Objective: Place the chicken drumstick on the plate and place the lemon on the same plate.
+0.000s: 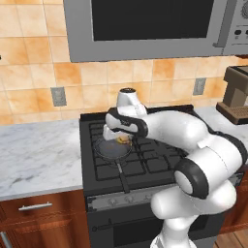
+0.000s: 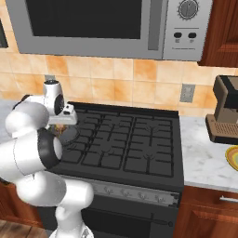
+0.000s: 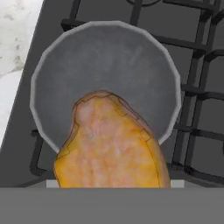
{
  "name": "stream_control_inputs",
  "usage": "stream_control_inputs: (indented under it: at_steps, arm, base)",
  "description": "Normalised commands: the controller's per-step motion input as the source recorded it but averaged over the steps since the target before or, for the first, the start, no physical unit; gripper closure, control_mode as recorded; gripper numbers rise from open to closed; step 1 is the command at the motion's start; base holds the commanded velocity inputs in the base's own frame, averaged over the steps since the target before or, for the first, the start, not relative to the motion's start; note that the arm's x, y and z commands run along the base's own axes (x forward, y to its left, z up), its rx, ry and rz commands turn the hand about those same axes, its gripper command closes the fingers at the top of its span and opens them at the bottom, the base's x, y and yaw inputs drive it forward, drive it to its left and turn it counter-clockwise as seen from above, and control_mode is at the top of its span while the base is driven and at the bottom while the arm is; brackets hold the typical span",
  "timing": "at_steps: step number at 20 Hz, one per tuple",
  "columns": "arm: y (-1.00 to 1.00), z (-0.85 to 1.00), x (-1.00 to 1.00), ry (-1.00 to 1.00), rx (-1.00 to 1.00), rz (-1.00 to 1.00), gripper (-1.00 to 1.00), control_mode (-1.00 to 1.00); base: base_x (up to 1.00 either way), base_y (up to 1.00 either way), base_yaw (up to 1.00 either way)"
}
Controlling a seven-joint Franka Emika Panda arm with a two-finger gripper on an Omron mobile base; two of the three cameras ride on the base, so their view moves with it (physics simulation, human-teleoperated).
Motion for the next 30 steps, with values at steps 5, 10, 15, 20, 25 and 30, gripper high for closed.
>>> stream_control_inputs:
  at_steps: [5, 10, 15, 20, 25, 30]
  arm:
    - [-0.65, 0.34, -0.85, 0.00, 0.00, -0.10, 1.00, -1.00]
    - [-0.50, 0.44, -0.53, 0.02, 0.00, -0.11, 1.00, -1.00]
    - [-0.38, 0.46, -0.35, 0.01, 0.00, -0.09, 1.00, -1.00]
    - [-0.34, 0.26, -0.29, 0.00, 0.00, 0.00, 1.00, -1.00]
    - [-0.32, 0.13, -0.42, 0.00, 0.00, 0.08, 1.00, -1.00]
    - [-0.01, 0.02, -0.09, 0.00, 0.00, 0.02, 1.00, -1.00]
  base:
    - [0.00, 0.00, 0.00]
    - [0.00, 0.00, 0.00]
    - [0.00, 0.00, 0.00]
    - [0.00, 0.00, 0.00]
    - [0.00, 0.00, 0.00]
    - [0.00, 0.00, 0.00]
